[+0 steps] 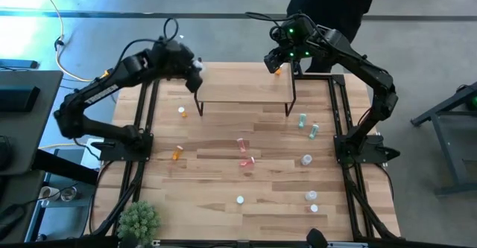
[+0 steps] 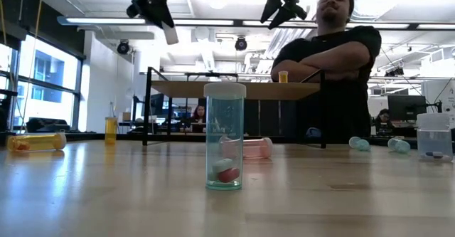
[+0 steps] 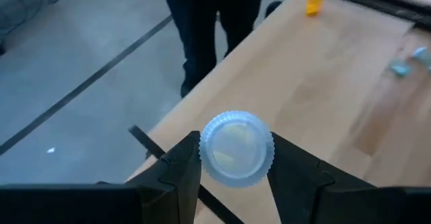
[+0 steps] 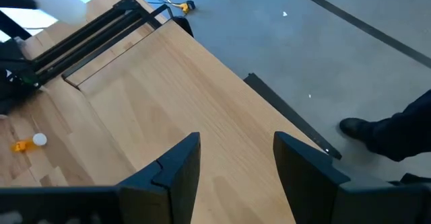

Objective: Pick and place medicine bottles onto shelf by color
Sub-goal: Put the top left white pill bottle on the shelf

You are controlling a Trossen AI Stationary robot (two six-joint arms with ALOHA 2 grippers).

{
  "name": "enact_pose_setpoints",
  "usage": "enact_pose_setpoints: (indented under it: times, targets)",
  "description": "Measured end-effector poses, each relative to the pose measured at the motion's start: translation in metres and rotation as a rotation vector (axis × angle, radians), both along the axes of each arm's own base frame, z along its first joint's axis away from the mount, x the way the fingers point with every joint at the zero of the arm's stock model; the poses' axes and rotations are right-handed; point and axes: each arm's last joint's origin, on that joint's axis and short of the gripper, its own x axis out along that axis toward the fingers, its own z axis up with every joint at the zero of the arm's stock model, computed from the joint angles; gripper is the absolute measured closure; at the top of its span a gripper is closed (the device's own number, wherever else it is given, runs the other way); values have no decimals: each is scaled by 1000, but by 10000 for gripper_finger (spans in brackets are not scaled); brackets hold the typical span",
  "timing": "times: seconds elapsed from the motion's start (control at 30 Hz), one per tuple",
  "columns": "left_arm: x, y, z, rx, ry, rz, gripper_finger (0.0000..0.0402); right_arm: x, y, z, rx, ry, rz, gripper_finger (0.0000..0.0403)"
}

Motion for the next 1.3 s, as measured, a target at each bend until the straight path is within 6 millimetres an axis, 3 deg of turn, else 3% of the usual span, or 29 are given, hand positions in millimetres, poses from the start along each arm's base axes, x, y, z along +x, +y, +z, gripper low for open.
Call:
enact_pose_setpoints:
  times: [0.3,0.7,1.0,1.3]
  targets:
    - [23,41,-10,-90,59,62,266,-1,-2,0,5,-3,-11,224]
    - [50,76,-50,-250,117,107,266,-1,-2,0,5,-2,-11,224]
    - [50,91,-67,-329,118,178,266,-1,-2,0,5,-2,-11,224]
    - [45,96,-70,-341,113,210,266,-1,-2,0,6,-1,-11,224]
